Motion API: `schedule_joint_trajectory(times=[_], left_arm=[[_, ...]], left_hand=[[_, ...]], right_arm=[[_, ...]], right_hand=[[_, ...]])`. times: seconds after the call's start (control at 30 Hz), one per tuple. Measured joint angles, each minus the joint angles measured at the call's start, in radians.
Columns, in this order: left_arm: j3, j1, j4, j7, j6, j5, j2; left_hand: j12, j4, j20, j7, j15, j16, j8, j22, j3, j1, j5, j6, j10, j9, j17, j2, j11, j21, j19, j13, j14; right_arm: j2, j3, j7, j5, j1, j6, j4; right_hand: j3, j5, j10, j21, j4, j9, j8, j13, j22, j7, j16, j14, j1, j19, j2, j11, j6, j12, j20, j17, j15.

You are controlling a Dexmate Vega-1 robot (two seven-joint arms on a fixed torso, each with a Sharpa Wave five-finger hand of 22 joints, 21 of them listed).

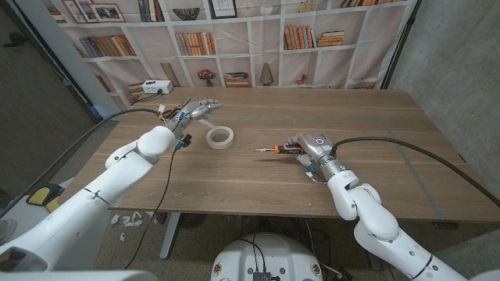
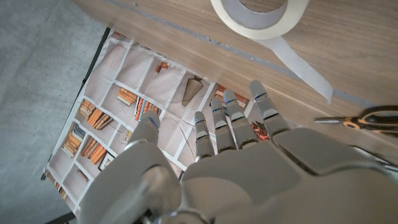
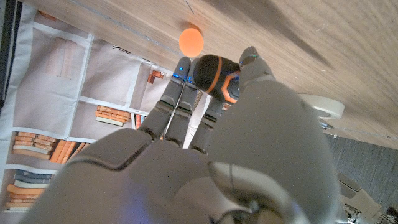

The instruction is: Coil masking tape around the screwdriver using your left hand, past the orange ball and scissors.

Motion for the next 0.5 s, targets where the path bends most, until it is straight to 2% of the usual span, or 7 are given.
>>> schedule_joint_trajectory(times=[0.03, 0.07, 0.1, 0.17, 0.2, 0.27, 0.5], left_arm=[[0.007, -0.001, -0.012, 0.0, 0.0, 0.0, 0.007], [0.022, -0.006, -0.037, 0.0, 0.077, 0.071, 0.021], [0.031, -0.009, -0.051, -0.001, 0.105, 0.099, 0.03], [0.053, -0.018, -0.082, -0.002, 0.115, 0.109, 0.048], [0.061, -0.022, -0.091, -0.002, 0.115, 0.109, 0.054], [0.096, -0.039, -0.126, -0.039, 0.246, 0.235, 0.076], [0.202, -0.101, -0.191, -0.133, 0.402, 0.416, 0.12]], left_hand=[[0.0, -0.001, 0.001, -0.005, -0.002, 0.002, 0.006, 0.004, -0.001, 0.012, 0.0, 0.022, 0.009, 0.0, 0.005, -0.007, -0.009, -0.001, -0.025, 0.002, -0.002], [0.003, -0.004, 0.003, -0.01, -0.007, 0.004, 0.011, 0.006, -0.004, 0.029, 0.0, 0.044, 0.018, 0.0, 0.011, -0.012, -0.018, -0.007, -0.053, 0.006, -0.008], [0.007, -0.005, 0.006, -0.017, -0.006, 0.004, 0.013, 0.006, -0.005, 0.043, 0.0, 0.059, 0.027, 0.002, 0.014, -0.017, -0.027, -0.014, -0.074, 0.007, -0.016], [0.008, -0.005, 0.01, -0.025, -0.004, 0.004, 0.015, 0.006, -0.005, 0.068, 0.0, 0.084, 0.04, 0.005, 0.019, -0.027, -0.04, -0.02, -0.099, 0.011, -0.028], [0.008, -0.008, 0.013, -0.03, -0.002, 0.004, 0.018, 0.005, -0.006, 0.079, 0.001, 0.089, 0.043, 0.005, 0.02, -0.031, -0.048, -0.02, -0.106, 0.012, -0.032], [0.008, -0.012, 0.013, -0.038, -0.005, 0.004, 0.018, 0.004, -0.007, 0.096, 0.006, 0.097, 0.041, 0.005, 0.02, -0.038, -0.056, -0.02, -0.112, 0.012, -0.038], [0.009, -0.016, 0.013, -0.057, -0.005, 0.004, 0.018, -0.001, -0.003, 0.17, 0.006, 0.116, 0.05, 0.005, 0.027, -0.054, -0.09, -0.02, -0.112, 0.019, -0.063]], right_arm=[[0.0, 0.0, -0.007, 0.001, 0.0, -0.002, 0.0], [0.002, 0.001, -0.022, 0.003, 0.0, -0.003, 0.003], [0.003, 0.001, -0.031, 0.005, 0.0, -0.005, 0.003], [0.003, 0.002, -0.048, 0.01, 0.0, -0.009, 0.004], [0.003, 0.002, -0.054, 0.011, 0.0, -0.01, 0.004], [0.004, 0.007, -0.075, 0.019, 0.0, -0.014, 0.006], [-0.003, 0.017, -0.122, 0.044, -0.004, -0.016, 0.007]], right_hand=[[0.0, 0.0, 0.0, 0.0, 0.0, 0.0, 0.0, -0.002, 0.0, 0.0, 0.0, 0.0, 0.0, 0.0, 0.0, 0.0, 0.0, 0.0, 0.0, 0.0, 0.0], [0.0, 0.0, 0.0, 0.002, 0.0, 0.001, 0.0, -0.003, 0.0, 0.0, -0.005, 0.0, 0.0, 0.0, 0.0, 0.0, 0.0, 0.0, 0.0, 0.0, 0.0], [0.0, 0.0, 0.0, 0.004, 0.0, 0.003, 0.0, -0.003, 0.0, 0.0, -0.007, 0.016, 0.0, 0.0, 0.0, 0.0, 0.0, -0.001, 0.0, -0.001, 0.001], [0.0, 0.006, 0.009, 0.008, 0.0, 0.005, -0.003, -0.004, 0.0, 0.0, -0.012, 0.022, 0.0, 0.0, 0.0, 0.009, 0.0, -0.004, 0.0, -0.002, 0.0], [0.0, 0.007, 0.009, 0.008, 0.0, 0.005, -0.004, -0.004, 0.0, 0.0, -0.012, 0.022, 0.0, 0.0, 0.0, 0.009, 0.0, -0.004, 0.0, -0.002, 0.0], [0.0, 0.007, 0.009, 0.008, 0.0, 0.005, -0.004, -0.004, 0.0, 0.0, -0.013, 0.022, 0.0, 0.0, 0.0, 0.009, 0.0, -0.004, 0.0, -0.002, 0.0], [0.0, 0.007, 0.009, 0.008, 0.0, 0.005, -0.008, -0.007, 0.003, 0.0, -0.017, 0.024, 0.0, 0.001, 0.0, 0.009, 0.0, -0.008, 0.001, -0.005, 0.002]])
